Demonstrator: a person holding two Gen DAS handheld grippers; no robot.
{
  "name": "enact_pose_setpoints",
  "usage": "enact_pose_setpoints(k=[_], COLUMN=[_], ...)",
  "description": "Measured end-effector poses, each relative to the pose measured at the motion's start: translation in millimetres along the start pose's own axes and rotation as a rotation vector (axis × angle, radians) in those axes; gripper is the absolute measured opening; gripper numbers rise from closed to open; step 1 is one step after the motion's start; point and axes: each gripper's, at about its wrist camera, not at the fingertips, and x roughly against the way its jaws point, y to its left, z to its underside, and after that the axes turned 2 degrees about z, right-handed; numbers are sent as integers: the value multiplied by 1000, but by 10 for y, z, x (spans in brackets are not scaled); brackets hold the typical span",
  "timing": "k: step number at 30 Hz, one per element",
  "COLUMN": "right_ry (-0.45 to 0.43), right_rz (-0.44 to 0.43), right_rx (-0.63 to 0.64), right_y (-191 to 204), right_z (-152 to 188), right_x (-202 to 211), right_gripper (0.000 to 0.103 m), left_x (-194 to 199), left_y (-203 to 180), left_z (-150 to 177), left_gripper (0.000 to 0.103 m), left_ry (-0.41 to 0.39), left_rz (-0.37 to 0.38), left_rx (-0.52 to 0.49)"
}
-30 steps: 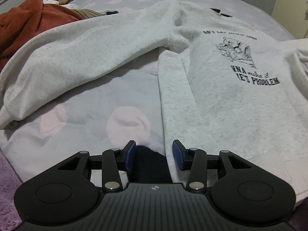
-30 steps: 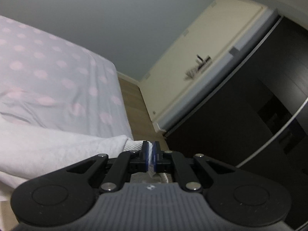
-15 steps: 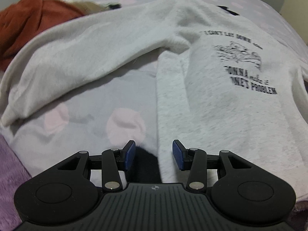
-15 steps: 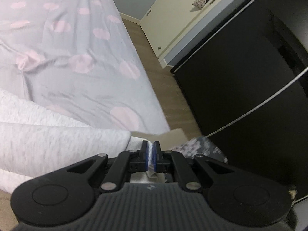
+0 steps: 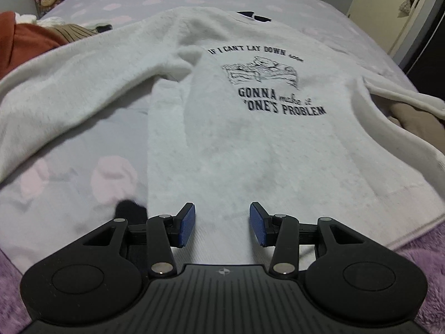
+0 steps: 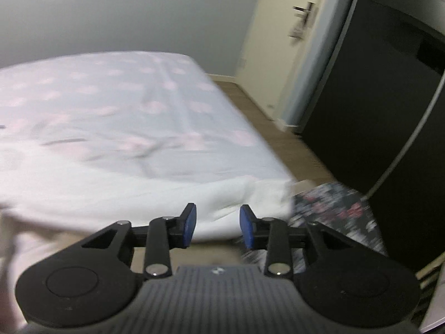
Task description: Fold clothes
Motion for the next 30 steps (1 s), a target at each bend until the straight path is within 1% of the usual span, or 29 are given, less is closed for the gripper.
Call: enact_pose_setpoints(k=[2, 5, 7, 9, 10, 11, 12, 13, 15, 17, 20, 22, 24, 26, 30], right_ry=[-2, -5, -6, -6, -4, -2, 5, 13, 35, 54, 46, 34, 23, 13, 3], right_rz=[-73, -184, -250, -301, -320, -338, -354, -371, -406, -437, -444, -444, -443, -442, -445], right_rx=[-10, -33, -46, -48, -42, -35, -28, -26, -43, -63, -75, -72, -67, -65, -68], right_y=[173, 455, 648, 844, 943, 1039, 1120, 1195, 1310, 1393, 1468, 1486, 1508, 1511, 1524], right_z=[154, 353, 527, 699, 797, 891, 971, 1048, 1150, 1220, 1260, 1251, 1233, 1214, 1204], right_x=[259, 566, 783, 984, 1076, 1163, 1226, 1281, 1319, 1349, 1511, 1589, 1635, 1683, 1767], right_gripper=[40, 44, 49, 53, 54, 55, 55, 56, 56, 56, 56, 56, 56, 56, 57], left_x=[2, -11, -41, -63, -74, -74, -64, -44, 10, 151, 417, 606, 770, 908, 1054], left_y=[7, 18, 49, 83, 96, 102, 110, 119, 137, 161, 227, 307, 419, 560, 896], left_z=[75, 151, 182, 207, 218, 232, 248, 262, 288, 296, 301, 313, 313, 334, 406], left_gripper=[48, 48, 46, 26, 23, 15, 3, 0, 0, 0, 0, 0, 0, 0, 0], left_ry=[3, 7, 4, 6, 7, -1, -13, -26, -57, -118, -211, -271, -316, -347, -359], left_rz=[-10, -35, -32, -27, -23, -21, -17, -13, -3, 13, 33, 28, 6, -36, -125], left_rx=[3, 22, 41, 60, 63, 63, 63, 68, 77, 93, 129, 157, 188, 224, 308])
